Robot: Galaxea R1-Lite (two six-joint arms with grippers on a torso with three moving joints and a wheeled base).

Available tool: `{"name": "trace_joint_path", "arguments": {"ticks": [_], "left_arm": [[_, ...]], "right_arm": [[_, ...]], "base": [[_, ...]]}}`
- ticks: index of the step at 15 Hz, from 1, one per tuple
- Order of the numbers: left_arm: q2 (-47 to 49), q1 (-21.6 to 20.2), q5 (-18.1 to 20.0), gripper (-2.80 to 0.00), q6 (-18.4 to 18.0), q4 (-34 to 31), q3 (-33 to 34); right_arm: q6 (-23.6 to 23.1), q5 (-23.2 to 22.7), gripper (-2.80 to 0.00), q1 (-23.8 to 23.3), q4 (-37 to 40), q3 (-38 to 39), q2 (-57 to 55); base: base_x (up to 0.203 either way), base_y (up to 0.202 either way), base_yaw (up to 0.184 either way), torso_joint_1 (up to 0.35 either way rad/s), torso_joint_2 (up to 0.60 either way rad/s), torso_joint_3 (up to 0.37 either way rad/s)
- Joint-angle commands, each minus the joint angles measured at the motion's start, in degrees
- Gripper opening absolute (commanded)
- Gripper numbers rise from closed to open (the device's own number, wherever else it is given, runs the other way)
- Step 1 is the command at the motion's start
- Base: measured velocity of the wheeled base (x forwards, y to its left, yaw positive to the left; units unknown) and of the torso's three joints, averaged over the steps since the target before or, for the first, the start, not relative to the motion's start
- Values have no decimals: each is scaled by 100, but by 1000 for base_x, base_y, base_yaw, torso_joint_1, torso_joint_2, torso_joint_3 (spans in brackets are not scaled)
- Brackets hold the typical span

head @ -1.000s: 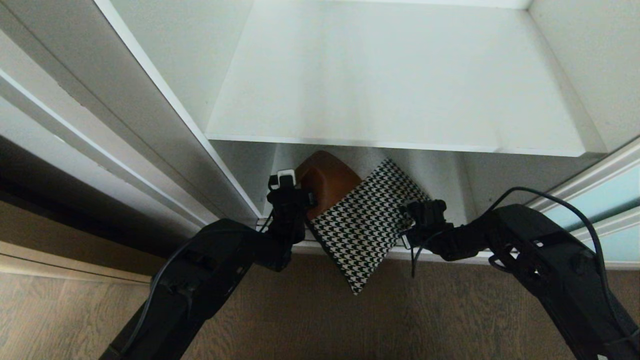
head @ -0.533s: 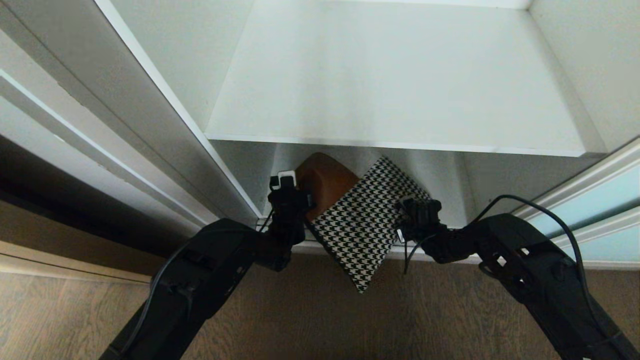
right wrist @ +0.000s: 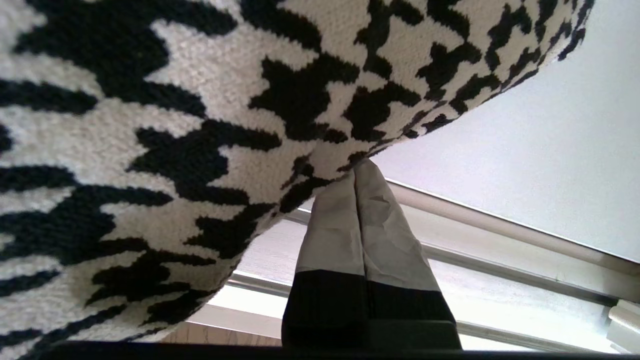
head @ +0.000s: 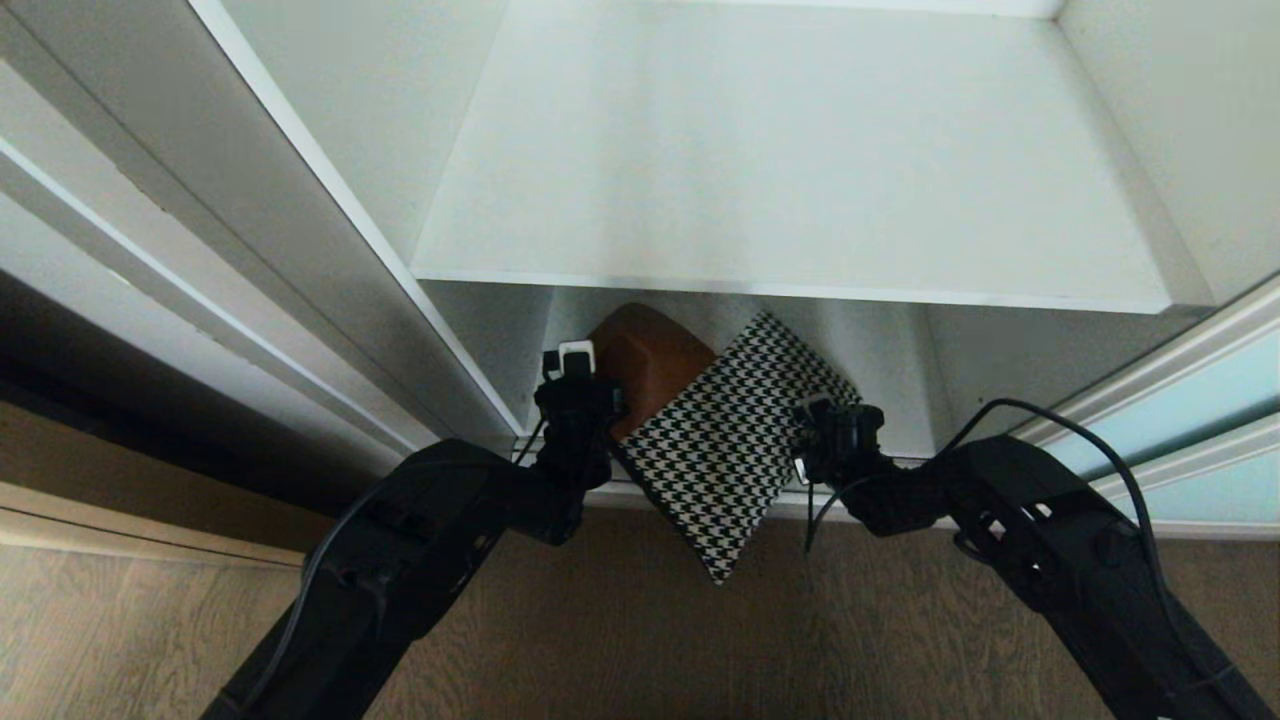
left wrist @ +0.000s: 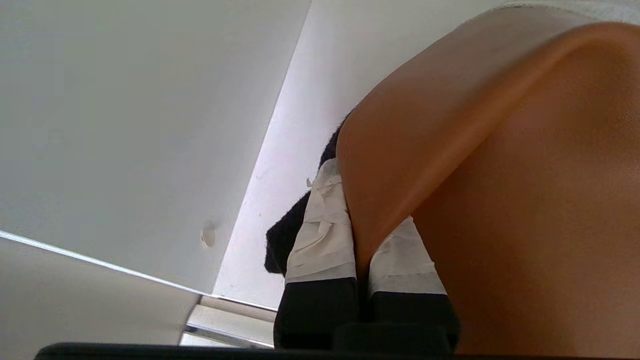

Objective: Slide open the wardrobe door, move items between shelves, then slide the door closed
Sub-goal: Place the pillow on the lower shelf

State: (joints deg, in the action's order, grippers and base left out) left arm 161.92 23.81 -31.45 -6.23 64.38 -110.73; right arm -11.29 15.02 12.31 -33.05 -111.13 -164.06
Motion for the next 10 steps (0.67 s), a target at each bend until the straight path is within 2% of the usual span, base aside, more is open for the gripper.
{"name": "trace_joint_path", "arguments": {"ticks": [1, 5, 6, 10], "left_arm": [[24, 1, -36, -280, -27, 40, -2], [42, 36, -74, -280, -69, 103, 0], [51, 36, -72, 0, -97, 67, -2], [68, 45, -55, 0, -97, 91, -2]], "right_arm": [[4, 10, -280, -1, -17, 12, -38], [27, 10, -280, -1, -17, 12, -29], [30, 1, -280, -1, -17, 12, -23], [30, -14, -280, -1, -24, 12, -10]], "base": [[0, 0, 0, 0, 0, 0], [0, 0, 0, 0, 0, 0], [0, 0, 0, 0, 0, 0], [0, 0, 0, 0, 0, 0]]}}
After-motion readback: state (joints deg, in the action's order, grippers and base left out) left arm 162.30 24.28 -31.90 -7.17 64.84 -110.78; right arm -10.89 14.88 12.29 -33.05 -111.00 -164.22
